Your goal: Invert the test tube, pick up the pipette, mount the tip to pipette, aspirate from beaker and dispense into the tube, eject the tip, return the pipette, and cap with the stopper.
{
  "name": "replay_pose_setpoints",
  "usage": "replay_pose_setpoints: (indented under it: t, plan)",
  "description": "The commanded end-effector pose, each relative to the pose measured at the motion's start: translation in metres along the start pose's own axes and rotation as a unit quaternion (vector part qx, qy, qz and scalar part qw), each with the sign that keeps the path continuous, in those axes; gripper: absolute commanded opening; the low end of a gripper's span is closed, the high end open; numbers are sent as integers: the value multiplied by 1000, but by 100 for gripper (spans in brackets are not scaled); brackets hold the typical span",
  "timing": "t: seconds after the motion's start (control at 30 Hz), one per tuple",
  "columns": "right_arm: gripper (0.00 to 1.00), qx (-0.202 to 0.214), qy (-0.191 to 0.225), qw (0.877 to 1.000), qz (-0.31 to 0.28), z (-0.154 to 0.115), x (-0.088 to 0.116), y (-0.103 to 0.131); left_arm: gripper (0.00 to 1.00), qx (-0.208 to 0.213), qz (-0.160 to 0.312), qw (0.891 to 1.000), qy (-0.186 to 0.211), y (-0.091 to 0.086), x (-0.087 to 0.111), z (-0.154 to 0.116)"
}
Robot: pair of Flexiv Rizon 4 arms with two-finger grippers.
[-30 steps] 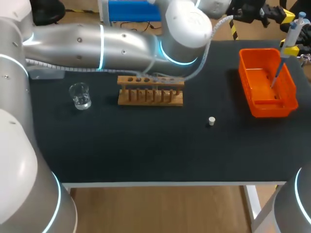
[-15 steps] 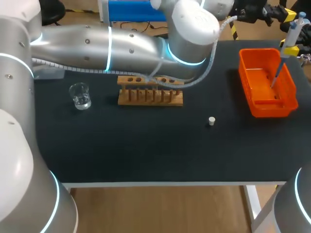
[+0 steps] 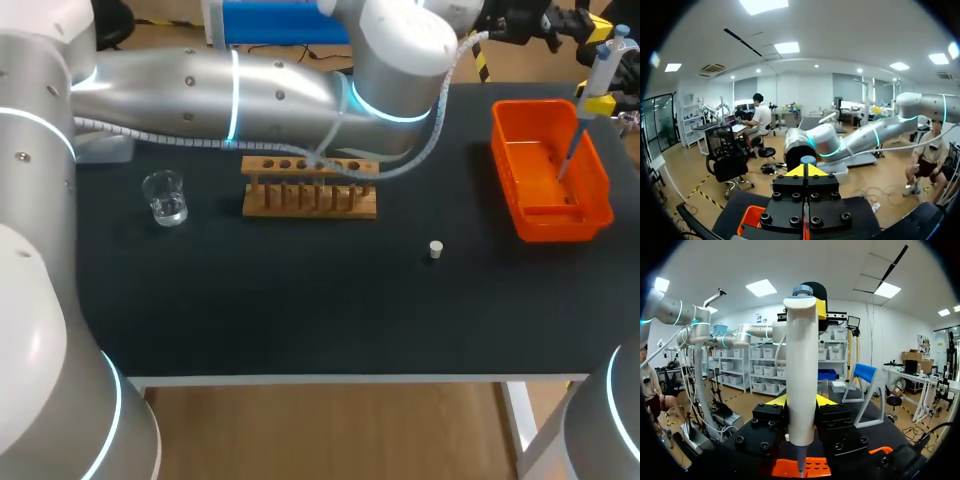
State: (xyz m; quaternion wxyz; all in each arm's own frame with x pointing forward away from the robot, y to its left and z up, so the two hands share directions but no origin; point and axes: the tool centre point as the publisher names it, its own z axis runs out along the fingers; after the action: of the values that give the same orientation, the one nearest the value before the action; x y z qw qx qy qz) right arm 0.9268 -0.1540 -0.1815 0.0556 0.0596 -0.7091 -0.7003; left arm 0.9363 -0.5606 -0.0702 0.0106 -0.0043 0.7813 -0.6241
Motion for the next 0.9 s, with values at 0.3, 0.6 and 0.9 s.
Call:
replay_pose_setpoints:
  t: [0.3,0.6,0.9]
  plan:
    - [0,1,3,1000,0,-2,-1,0,0,10,-8,1000,8,15,-2,7]
    - [0,1,3,1000,0,-2,-1,0,0,11,-17,1000,8,23,-2,7]
    - [0,1,3,1000,0,-2,-1,0,0,9,-22,1000,8,28,-2,10]
